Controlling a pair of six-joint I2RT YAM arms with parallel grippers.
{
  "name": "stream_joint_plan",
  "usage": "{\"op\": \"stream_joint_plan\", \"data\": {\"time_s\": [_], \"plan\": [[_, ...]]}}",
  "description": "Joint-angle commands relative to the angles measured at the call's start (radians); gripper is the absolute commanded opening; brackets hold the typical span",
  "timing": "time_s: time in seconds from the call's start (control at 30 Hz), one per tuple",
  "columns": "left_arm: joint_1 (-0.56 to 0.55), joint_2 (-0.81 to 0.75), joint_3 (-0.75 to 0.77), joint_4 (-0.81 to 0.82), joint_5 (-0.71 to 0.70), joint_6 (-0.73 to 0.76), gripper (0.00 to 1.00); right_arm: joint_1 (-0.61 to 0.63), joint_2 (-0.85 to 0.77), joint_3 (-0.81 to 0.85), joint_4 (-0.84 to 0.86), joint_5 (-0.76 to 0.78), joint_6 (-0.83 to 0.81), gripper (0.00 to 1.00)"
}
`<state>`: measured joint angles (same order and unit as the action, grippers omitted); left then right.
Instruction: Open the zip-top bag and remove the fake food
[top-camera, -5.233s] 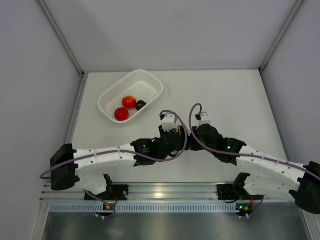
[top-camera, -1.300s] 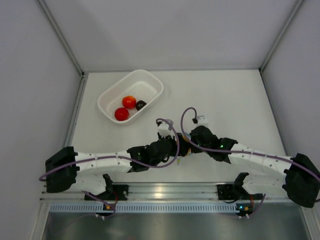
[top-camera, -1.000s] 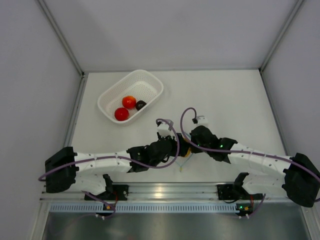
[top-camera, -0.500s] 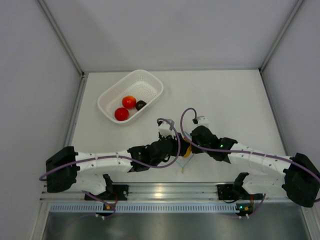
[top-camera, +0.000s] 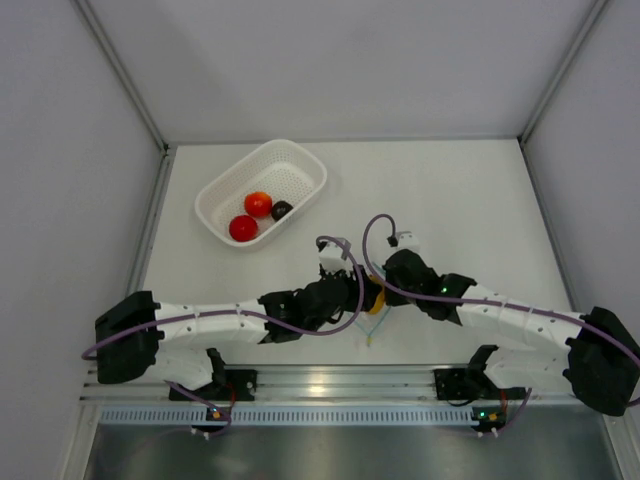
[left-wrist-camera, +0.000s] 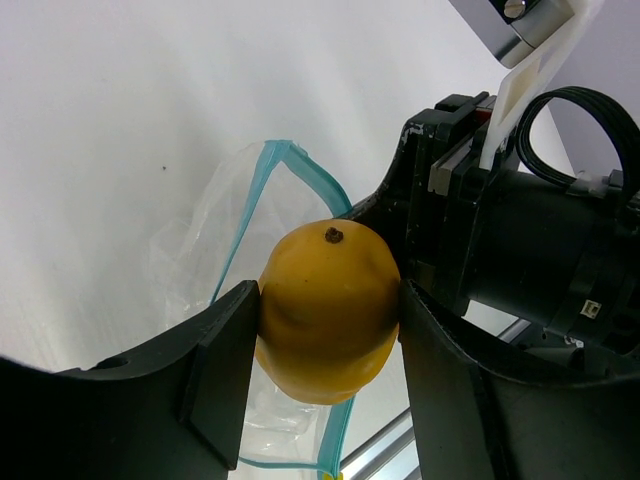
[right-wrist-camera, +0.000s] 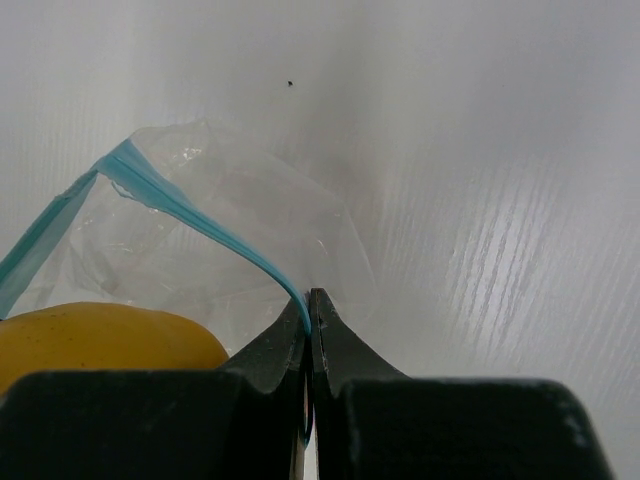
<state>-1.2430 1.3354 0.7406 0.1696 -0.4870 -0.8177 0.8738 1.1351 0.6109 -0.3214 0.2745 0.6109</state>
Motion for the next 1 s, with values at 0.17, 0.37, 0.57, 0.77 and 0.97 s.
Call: {"op": "stream_joint_plan", "data": {"time_s": [0.17,0.37,0.57,0.77,0.97], "plan": [[-0.007,-0.067,0.005,0.056,-0.001,-0.031,0.00,-0.048,-0.031,0.027,0.058,-0.011,-0.008,0.00],[-0.004,-0.102,0.008,0.010,-0.030,-0.040,0.00,-0.064,-0.038,0.044,0.030,0.003,-0.023,0.00],[-0.001,-0.197,0.023,-0.103,-0.093,-0.043,0.00,-0.088,-0.057,0.069,-0.001,0.003,-0.042,0.00],[0.048,-0.257,0.060,-0.254,-0.147,-0.048,0.00,-0.102,-0.080,0.107,-0.050,0.020,-0.065,0.00],[0.258,-0.300,0.097,-0.349,-0.072,-0.002,0.00,-0.125,-0.129,0.131,-0.097,0.026,-0.080,0.00]]}}
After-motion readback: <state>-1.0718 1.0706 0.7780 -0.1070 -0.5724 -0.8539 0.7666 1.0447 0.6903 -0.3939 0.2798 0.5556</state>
